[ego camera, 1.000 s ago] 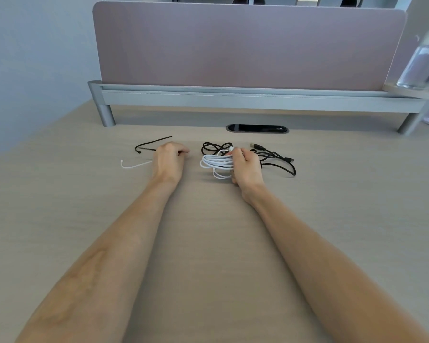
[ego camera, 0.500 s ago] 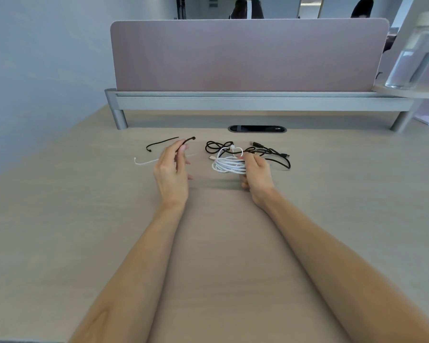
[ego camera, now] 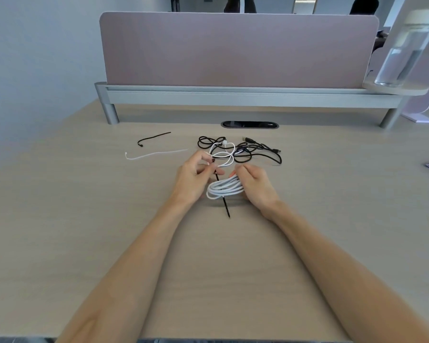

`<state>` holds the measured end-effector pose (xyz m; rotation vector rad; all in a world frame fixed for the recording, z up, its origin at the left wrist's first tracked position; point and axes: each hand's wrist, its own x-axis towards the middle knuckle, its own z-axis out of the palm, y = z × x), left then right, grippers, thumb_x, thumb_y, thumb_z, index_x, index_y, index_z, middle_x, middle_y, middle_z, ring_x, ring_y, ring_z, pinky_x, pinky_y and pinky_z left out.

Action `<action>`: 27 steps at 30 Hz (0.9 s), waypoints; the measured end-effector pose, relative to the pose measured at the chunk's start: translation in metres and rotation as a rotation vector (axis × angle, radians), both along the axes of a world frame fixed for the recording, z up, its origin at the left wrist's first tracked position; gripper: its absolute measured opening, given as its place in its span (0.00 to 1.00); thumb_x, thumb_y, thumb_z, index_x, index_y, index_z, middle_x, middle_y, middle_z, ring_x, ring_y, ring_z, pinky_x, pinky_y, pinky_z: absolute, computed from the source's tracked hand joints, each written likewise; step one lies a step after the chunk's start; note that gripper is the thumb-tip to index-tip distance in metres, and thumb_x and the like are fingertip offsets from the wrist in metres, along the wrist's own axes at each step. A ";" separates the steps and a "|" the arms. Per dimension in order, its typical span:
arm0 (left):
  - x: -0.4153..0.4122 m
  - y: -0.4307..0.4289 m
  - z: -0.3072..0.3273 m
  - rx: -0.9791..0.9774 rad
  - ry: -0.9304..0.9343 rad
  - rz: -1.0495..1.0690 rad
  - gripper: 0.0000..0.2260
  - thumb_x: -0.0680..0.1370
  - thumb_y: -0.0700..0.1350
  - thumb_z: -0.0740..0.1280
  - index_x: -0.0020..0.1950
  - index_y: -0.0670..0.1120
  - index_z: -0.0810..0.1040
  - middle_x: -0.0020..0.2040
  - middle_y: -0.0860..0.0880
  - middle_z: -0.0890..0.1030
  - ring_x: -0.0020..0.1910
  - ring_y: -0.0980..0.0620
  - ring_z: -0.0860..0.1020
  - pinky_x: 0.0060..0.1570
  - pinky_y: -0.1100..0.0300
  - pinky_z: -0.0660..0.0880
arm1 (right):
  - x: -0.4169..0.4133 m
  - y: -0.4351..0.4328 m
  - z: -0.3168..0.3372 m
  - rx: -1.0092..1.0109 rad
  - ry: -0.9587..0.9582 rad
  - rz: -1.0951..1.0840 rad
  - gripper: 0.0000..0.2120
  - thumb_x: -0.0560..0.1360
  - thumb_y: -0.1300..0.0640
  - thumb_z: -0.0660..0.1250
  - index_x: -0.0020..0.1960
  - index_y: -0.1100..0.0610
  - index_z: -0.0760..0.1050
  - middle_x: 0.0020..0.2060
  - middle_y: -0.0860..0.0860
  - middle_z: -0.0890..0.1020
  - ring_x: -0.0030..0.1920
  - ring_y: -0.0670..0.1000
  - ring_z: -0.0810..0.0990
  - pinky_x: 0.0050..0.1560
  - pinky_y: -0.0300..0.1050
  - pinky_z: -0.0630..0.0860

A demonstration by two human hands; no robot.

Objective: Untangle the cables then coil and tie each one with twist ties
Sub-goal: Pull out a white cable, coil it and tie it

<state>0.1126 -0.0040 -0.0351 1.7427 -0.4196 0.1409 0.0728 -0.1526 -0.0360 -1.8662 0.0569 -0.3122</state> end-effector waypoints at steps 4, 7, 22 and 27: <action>0.004 0.001 -0.002 0.066 -0.014 0.034 0.07 0.76 0.41 0.69 0.39 0.48 0.76 0.39 0.47 0.82 0.31 0.53 0.78 0.24 0.62 0.70 | 0.004 -0.002 -0.001 -0.105 -0.001 -0.010 0.13 0.78 0.60 0.57 0.38 0.60 0.76 0.30 0.47 0.74 0.33 0.44 0.70 0.37 0.43 0.68; 0.003 -0.002 -0.003 0.042 0.029 0.013 0.08 0.75 0.41 0.70 0.37 0.49 0.76 0.38 0.49 0.84 0.33 0.53 0.81 0.31 0.60 0.75 | 0.004 -0.004 -0.002 -0.165 0.002 -0.011 0.14 0.78 0.59 0.57 0.36 0.54 0.75 0.30 0.46 0.75 0.34 0.45 0.72 0.39 0.44 0.70; 0.003 0.008 -0.003 0.106 0.151 -0.284 0.01 0.75 0.36 0.70 0.45 0.40 0.79 0.42 0.48 0.84 0.41 0.60 0.81 0.48 0.67 0.76 | 0.003 -0.002 -0.003 -0.802 0.028 -0.169 0.15 0.82 0.49 0.52 0.47 0.59 0.71 0.46 0.61 0.82 0.48 0.65 0.77 0.42 0.51 0.66; 0.003 0.008 -0.005 0.159 0.143 -0.331 0.07 0.70 0.39 0.76 0.43 0.48 0.82 0.40 0.54 0.85 0.43 0.60 0.81 0.49 0.67 0.76 | 0.002 -0.005 -0.003 -0.885 0.050 -0.144 0.14 0.82 0.50 0.52 0.48 0.58 0.71 0.48 0.62 0.81 0.49 0.65 0.78 0.43 0.52 0.67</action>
